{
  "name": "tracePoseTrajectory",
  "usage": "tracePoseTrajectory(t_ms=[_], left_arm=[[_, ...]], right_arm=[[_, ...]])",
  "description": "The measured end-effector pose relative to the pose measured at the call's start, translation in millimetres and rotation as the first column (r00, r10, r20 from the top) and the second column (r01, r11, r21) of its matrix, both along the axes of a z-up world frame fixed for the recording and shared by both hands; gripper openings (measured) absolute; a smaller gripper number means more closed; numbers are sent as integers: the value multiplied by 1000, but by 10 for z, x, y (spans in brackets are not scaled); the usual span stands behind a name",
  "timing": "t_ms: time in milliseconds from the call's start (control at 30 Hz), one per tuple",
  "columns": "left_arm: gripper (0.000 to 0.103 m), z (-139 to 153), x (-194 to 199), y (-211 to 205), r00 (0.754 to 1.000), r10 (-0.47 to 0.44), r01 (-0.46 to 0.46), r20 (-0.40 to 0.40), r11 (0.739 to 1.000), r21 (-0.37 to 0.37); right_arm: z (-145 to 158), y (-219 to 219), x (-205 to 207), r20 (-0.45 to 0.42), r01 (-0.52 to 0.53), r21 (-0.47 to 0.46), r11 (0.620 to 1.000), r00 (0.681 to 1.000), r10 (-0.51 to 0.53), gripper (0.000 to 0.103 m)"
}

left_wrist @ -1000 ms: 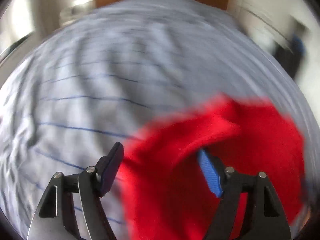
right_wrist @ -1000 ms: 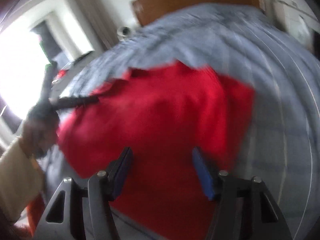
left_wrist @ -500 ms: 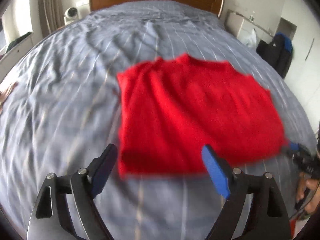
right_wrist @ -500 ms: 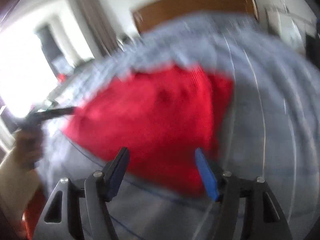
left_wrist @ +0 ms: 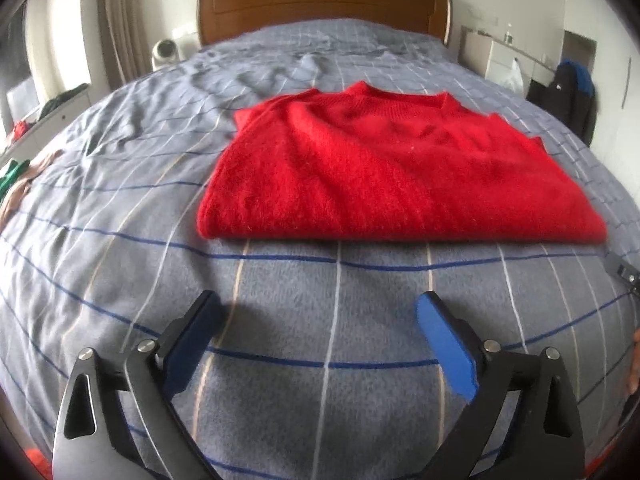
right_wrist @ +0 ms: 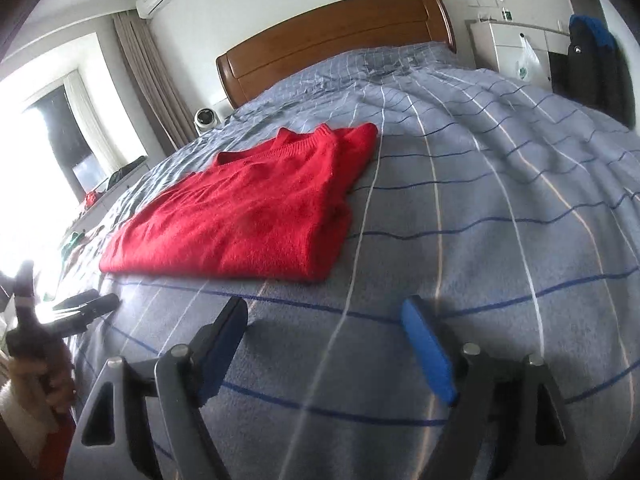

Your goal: Fold small clothes

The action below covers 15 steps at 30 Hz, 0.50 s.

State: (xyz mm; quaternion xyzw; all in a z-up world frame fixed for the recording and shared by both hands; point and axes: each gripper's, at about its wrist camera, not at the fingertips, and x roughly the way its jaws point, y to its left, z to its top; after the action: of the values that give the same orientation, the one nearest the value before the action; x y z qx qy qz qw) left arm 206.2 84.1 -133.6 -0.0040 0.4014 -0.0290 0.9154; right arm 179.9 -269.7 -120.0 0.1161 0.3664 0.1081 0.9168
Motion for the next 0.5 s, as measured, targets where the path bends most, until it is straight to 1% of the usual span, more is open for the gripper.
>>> tracePoseTrajectory(t_ms=[100, 300, 500], left_arm=[[99, -9, 3, -2, 1000, -1, 1, 3, 1000, -1], [100, -31, -52, -4, 1000, -4, 4, 3, 1000, -8], [101, -46, -80, -13, 1000, 0, 0, 10, 1000, 5]], right_arm=[[-18, -6, -33, 11, 3, 8, 1000, 1000, -3, 80], [-23, 45, -35, 12, 10, -20, 1000, 1000, -10, 80], [-25, 81, -35, 11, 16, -43, 999, 1000, -15, 80]])
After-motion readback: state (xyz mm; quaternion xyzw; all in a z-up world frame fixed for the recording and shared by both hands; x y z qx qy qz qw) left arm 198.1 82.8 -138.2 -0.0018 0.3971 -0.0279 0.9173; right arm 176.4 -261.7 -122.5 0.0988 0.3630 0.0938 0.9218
